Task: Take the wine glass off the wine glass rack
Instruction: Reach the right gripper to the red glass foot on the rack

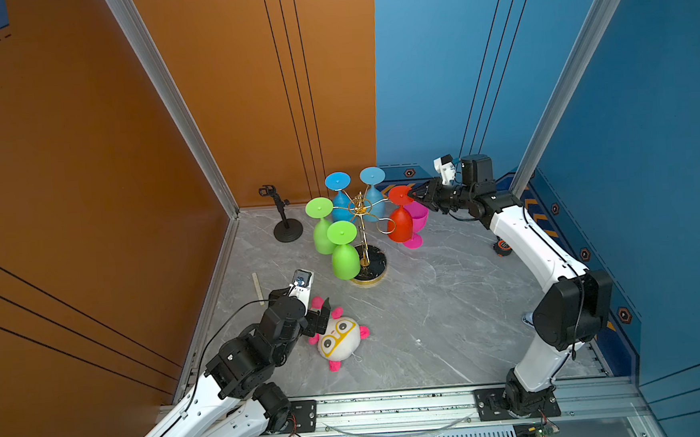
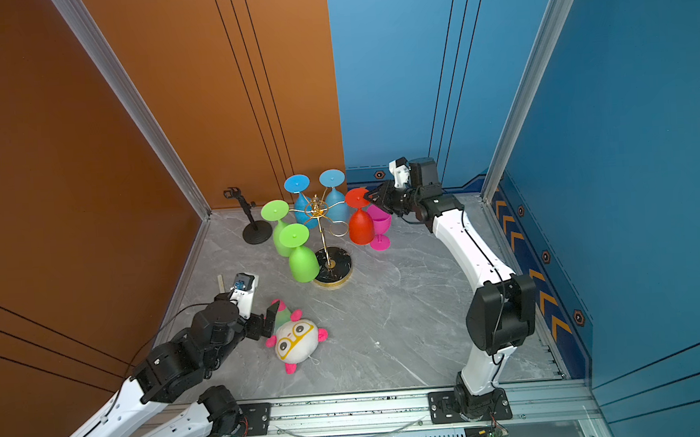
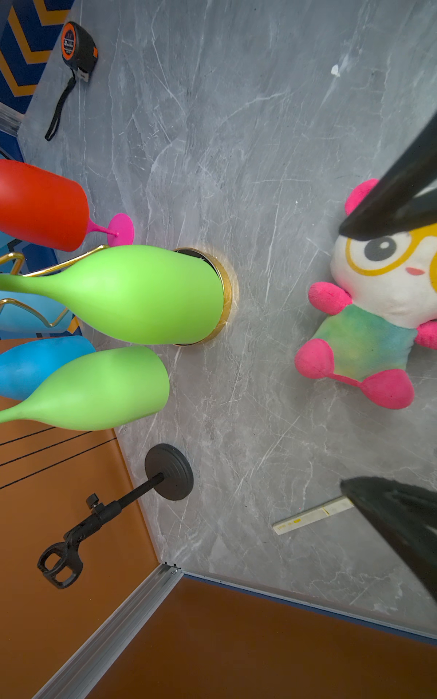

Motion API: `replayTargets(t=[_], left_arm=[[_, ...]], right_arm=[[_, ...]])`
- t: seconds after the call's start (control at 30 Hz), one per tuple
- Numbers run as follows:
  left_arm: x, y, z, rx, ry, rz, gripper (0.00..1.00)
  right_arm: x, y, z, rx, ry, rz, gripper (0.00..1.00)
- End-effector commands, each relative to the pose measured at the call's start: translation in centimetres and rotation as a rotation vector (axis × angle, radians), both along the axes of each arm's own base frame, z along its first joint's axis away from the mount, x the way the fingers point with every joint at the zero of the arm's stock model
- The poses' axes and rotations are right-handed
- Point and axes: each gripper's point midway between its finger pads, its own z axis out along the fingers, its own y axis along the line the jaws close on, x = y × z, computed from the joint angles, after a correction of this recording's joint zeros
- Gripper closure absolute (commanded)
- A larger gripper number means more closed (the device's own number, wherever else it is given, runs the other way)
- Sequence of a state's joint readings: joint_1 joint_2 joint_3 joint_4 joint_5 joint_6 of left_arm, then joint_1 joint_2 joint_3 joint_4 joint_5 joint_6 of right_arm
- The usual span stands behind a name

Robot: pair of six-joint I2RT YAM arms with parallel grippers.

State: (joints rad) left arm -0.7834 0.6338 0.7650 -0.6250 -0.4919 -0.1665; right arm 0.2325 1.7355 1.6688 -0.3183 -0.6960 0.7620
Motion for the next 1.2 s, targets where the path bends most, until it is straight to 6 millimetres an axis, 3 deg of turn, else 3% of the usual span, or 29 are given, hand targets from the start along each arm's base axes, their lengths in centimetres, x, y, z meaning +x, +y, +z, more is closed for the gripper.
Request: replayTargets(t=[0.0, 0.37, 0.8, 1.17], left_arm=[[0.0, 0.2, 0.3, -0.022, 0.001, 0.011, 0.02], [0.1, 0.0, 0.3, -0.034, 0.005, 0.007, 0.02], [0.1, 0.0, 0.4, -0.041, 0.003, 0.006, 0.02], [0.0, 0.2, 0.5, -0.044, -0.004, 0.006, 0.02]], right_arm=[[-1.0, 0.5, 2.2, 0.035, -0.053, 0.024, 0.87], [-2.0, 1.3, 4.1, 0.113, -0.071, 0.051, 0.96], [-2.9, 2.7, 5.9, 0.177, -0.095, 0.086, 1.00], [-2.1, 3.5, 5.4, 0.198, -0.086, 0.109, 1.00]])
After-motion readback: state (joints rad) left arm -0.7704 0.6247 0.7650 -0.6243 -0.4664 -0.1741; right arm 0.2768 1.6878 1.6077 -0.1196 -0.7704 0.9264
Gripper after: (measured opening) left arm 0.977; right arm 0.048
